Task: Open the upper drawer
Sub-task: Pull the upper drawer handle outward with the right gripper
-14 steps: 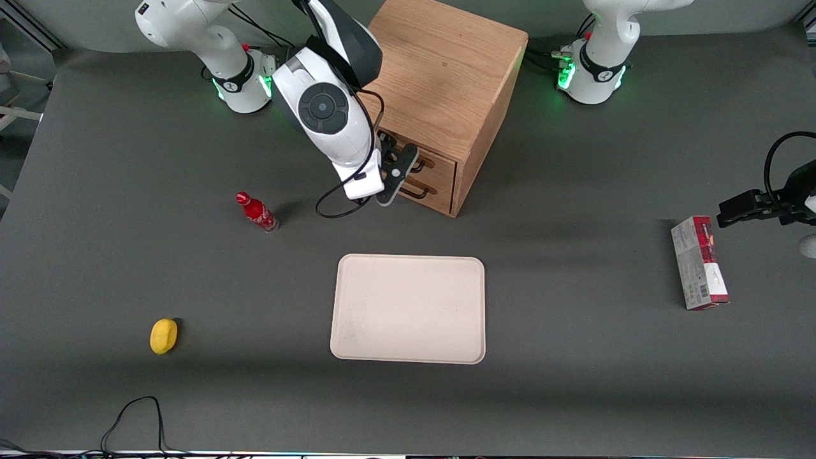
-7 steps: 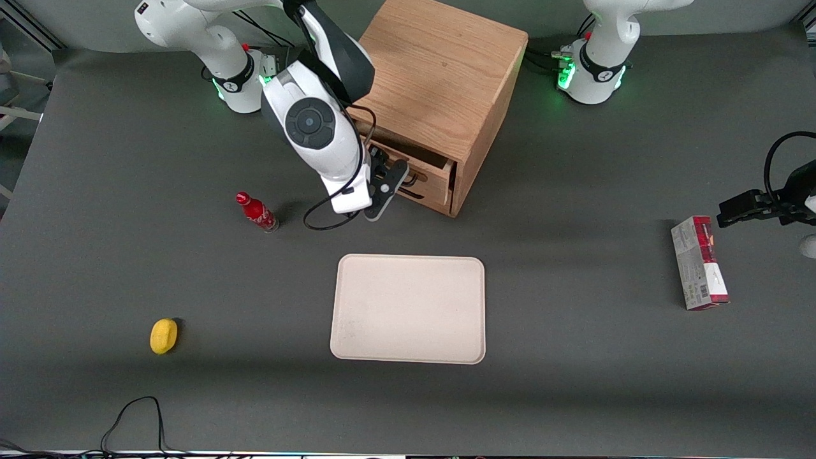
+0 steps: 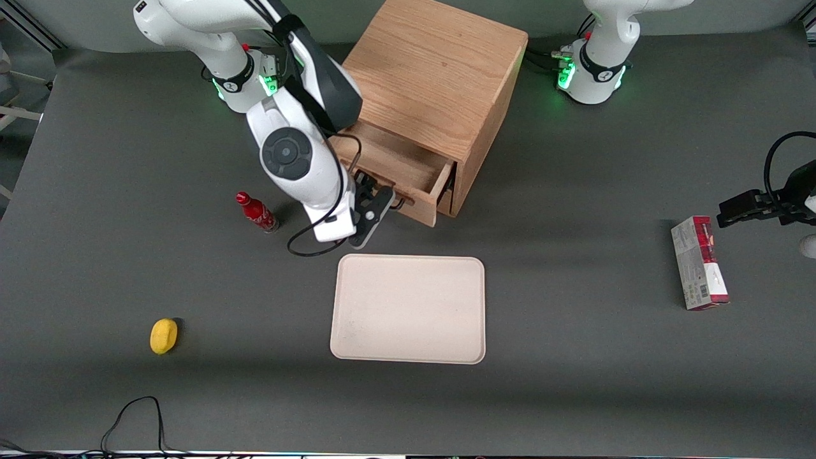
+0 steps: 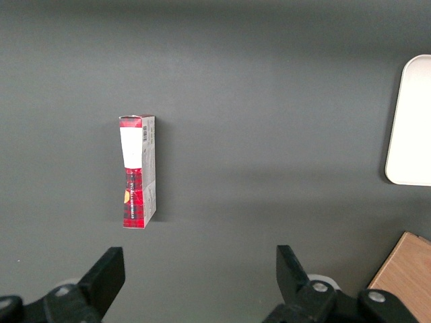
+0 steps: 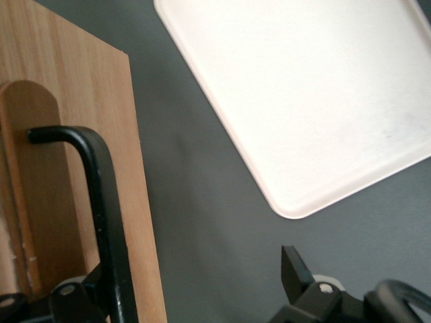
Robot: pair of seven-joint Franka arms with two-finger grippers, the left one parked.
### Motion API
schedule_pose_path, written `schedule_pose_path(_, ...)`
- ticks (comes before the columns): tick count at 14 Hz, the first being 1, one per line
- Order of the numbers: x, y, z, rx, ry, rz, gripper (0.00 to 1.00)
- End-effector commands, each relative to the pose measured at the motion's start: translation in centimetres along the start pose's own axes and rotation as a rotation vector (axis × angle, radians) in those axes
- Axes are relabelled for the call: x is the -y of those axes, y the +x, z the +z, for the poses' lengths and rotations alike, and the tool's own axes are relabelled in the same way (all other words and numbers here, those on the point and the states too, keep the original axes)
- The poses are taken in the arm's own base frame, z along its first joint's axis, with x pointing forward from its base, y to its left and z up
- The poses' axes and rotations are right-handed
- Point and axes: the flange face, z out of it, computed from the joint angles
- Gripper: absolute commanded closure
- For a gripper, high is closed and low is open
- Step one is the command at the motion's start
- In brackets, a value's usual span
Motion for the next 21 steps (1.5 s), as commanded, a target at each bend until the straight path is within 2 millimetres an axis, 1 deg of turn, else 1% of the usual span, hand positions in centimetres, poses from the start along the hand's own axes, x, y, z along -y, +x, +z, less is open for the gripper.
schedule_pose_path(1, -2.1, 1.0, -0.5, 0.017, -0.011, -0.039, 0.00)
schedule_pose_path(4, -5.4, 0.4, -1.1, 0.021, -0.004, 0.002, 0.00)
schedule_pose_path(5, -6.2, 0.5, -1.0, 0.027, -0.001, 0.010, 0.00)
schedule_pose_path(7, -6.9, 0.9, -1.0, 0.028, -0.001, -0.029, 0.00)
schedule_pose_path(8, -8.0, 0.5, -1.1, 0.030, 0.003, -0.018, 0.00)
schedule_pose_path(9, -8.6, 0.3, -1.1, 0.027, 0.003, -0.009, 0.00)
schedule_pose_path(10, -8.7, 0.3, -1.3, 0.025, 0.002, -0.011, 0.00)
schedule_pose_path(12, -9.8, 0.0, -1.2, 0.025, 0.005, 0.004, 0.00)
schedule_pose_path(15, -10.2, 0.4, -1.2, 0.019, 0.000, 0.004, 0.00)
schedule_pose_path(21, -13.4, -0.9, -1.6, 0.006, -0.005, 0.051, 0.00)
